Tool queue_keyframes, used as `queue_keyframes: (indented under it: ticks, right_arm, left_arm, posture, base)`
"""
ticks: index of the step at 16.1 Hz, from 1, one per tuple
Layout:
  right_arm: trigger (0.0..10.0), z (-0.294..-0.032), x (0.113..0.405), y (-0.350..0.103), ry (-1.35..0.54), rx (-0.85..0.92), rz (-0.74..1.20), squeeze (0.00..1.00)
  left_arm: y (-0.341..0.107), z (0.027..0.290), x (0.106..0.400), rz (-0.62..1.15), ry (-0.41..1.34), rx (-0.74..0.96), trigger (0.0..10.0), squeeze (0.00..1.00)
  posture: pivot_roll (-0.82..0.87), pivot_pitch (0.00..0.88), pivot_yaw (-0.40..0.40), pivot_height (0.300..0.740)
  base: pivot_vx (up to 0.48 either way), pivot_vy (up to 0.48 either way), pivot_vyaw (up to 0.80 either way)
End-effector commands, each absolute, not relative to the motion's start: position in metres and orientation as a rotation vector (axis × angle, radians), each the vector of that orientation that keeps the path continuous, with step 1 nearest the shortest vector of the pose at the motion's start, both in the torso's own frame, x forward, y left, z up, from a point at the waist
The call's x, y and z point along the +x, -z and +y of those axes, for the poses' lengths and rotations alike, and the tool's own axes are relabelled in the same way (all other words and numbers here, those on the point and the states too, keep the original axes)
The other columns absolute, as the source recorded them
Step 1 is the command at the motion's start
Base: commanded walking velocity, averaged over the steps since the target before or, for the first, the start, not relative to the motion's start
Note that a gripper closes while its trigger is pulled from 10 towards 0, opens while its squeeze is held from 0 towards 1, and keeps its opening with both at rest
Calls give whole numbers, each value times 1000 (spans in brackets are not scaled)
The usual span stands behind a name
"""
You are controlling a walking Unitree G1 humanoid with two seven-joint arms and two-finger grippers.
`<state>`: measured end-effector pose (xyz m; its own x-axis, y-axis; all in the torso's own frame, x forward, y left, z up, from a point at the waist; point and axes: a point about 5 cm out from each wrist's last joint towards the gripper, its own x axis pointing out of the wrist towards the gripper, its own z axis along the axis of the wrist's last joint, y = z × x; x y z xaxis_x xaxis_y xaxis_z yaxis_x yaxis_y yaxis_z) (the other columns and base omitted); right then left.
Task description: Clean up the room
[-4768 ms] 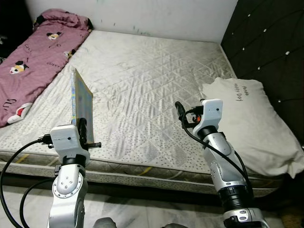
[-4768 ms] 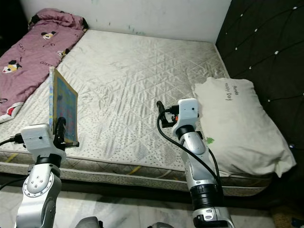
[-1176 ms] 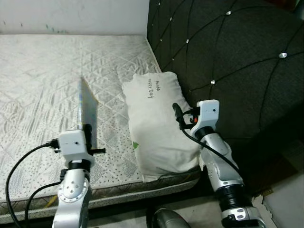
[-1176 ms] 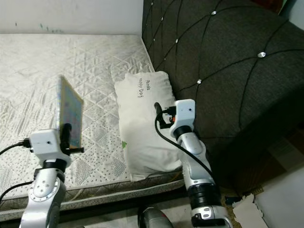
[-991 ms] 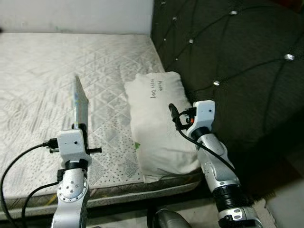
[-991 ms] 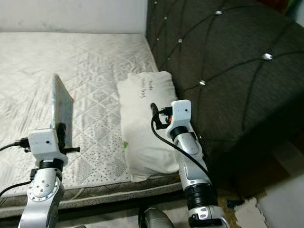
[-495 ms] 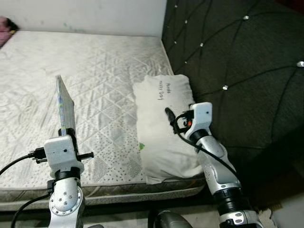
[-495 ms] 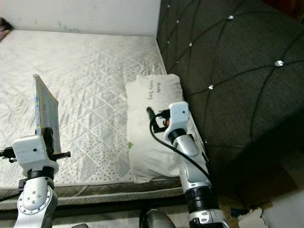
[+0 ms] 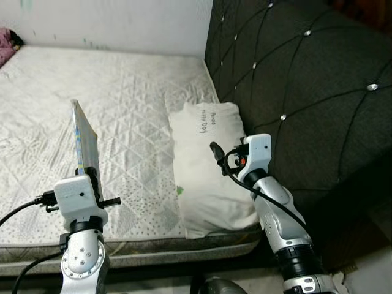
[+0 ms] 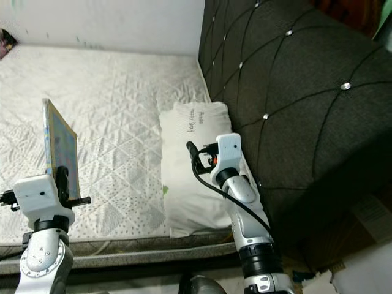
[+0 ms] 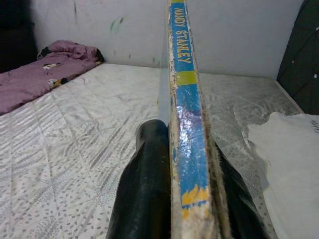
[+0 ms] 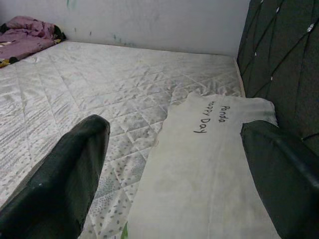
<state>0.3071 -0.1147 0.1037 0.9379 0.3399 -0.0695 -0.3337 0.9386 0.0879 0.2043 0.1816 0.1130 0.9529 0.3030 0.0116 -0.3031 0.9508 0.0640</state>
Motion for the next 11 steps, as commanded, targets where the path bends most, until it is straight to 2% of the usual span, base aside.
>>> queue_keyframes:
  ticks: [1,11]
  right_arm:
    - [10000,-119,307,-108,-343,63,75,0]
    - [10000,-121,308,-107,-346,50,89,0]
  left_arm:
    - [-124,179,207,-46,-297,46,10000,0]
    - [-125,180,209,-49,-304,27,10000,0]
  posture:
    - [6,28,-95,740]
    - [3,23,-99,740]
  base:
    - [0,0,0]
    - [0,0,0]
